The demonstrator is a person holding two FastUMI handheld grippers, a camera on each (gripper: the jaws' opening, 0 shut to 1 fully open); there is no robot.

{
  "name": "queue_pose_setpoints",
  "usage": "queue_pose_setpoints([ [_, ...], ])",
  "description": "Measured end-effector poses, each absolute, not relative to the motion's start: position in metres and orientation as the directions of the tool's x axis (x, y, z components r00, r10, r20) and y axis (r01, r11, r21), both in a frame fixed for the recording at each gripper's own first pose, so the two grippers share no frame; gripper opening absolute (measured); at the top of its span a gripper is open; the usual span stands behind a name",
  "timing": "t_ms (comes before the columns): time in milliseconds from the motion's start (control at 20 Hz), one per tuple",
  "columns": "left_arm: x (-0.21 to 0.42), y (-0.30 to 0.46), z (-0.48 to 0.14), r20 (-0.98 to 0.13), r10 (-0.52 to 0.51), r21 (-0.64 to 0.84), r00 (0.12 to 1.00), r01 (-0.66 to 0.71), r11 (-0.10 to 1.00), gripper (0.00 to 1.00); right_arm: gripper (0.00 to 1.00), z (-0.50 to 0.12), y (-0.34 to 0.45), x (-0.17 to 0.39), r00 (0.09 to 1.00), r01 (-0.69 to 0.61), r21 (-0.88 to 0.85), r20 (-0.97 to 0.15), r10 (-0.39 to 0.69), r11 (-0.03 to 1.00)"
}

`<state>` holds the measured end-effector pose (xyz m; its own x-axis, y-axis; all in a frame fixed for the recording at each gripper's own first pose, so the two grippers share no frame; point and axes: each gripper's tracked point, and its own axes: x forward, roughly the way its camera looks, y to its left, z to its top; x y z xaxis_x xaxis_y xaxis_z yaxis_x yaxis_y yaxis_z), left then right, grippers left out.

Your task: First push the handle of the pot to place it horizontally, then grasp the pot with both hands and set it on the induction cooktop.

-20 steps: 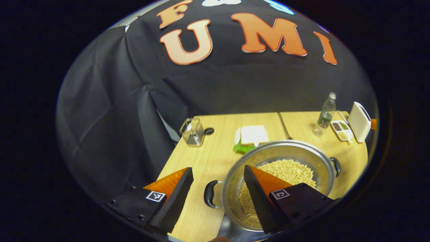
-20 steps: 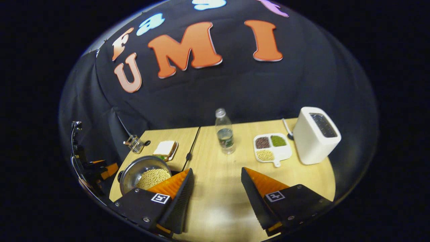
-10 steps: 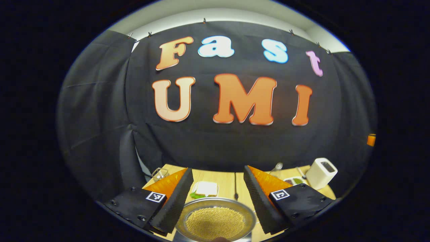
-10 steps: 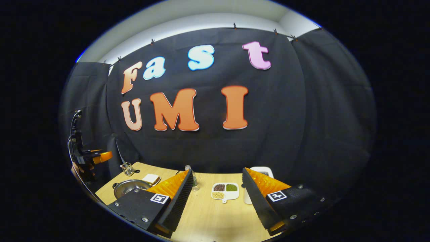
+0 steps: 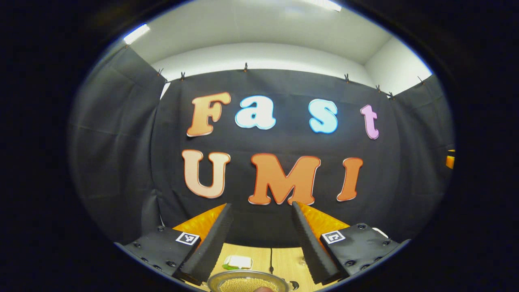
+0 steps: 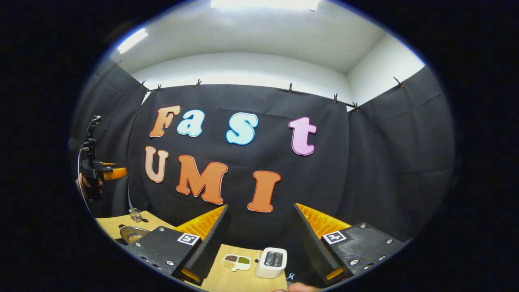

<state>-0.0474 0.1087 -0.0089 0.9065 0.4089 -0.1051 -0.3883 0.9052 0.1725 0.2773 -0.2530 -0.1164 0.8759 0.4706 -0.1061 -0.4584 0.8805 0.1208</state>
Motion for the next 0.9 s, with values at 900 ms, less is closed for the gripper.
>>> queue_pose_setpoints([
  [900,-0.101,0.105,0.138,0.23,0.442,0.13,0.867,-0.477,0.869,0.94,0.97,-0.027,-0.275,0.295,0.888,-0.46,0.124,0.059,0.457,0.879],
])
